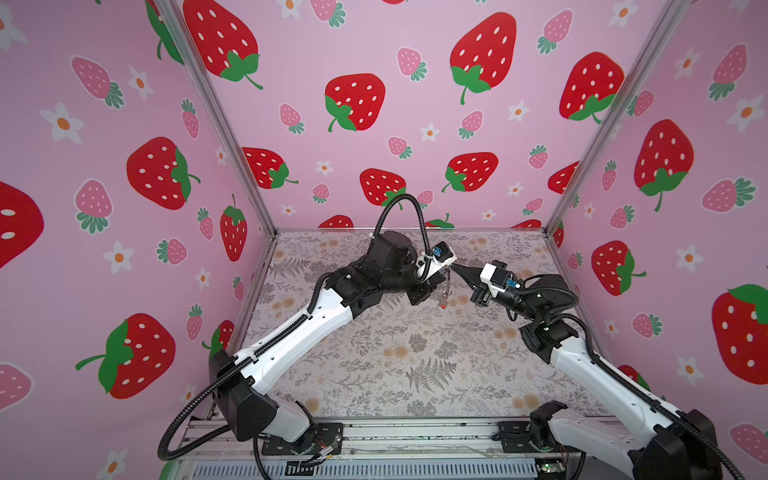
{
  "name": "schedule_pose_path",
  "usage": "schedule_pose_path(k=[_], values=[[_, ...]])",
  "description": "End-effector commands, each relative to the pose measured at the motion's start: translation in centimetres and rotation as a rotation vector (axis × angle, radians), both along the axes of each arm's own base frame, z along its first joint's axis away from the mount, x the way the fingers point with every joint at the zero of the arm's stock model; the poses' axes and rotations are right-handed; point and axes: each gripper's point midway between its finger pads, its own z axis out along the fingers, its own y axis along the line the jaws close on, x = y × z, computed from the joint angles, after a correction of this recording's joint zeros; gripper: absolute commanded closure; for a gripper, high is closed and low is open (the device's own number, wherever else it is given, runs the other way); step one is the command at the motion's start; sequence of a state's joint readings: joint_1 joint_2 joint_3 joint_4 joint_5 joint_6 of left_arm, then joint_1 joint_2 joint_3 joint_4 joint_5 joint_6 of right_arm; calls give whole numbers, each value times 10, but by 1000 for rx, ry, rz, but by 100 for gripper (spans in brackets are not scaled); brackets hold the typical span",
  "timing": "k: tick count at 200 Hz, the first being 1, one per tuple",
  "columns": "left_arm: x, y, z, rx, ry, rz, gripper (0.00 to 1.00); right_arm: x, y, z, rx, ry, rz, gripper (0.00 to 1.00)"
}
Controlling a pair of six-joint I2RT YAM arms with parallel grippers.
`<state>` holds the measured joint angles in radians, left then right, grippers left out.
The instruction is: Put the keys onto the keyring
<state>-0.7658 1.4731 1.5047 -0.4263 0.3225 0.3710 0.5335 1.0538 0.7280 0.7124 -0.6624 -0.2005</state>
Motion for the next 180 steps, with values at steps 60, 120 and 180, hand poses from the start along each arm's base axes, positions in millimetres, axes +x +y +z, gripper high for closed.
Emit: schedule_pose_path(k=[60, 120, 180], values=[[0, -6, 20, -10, -39, -35, 100, -4, -6, 17, 79, -25, 2, 100], [-8, -10, 18, -7, -36, -91, 100, -8, -5, 16, 104, -20, 36, 100], [-23, -16, 17, -4, -35, -193, 100, -11, -2, 11, 92, -12, 63, 100]])
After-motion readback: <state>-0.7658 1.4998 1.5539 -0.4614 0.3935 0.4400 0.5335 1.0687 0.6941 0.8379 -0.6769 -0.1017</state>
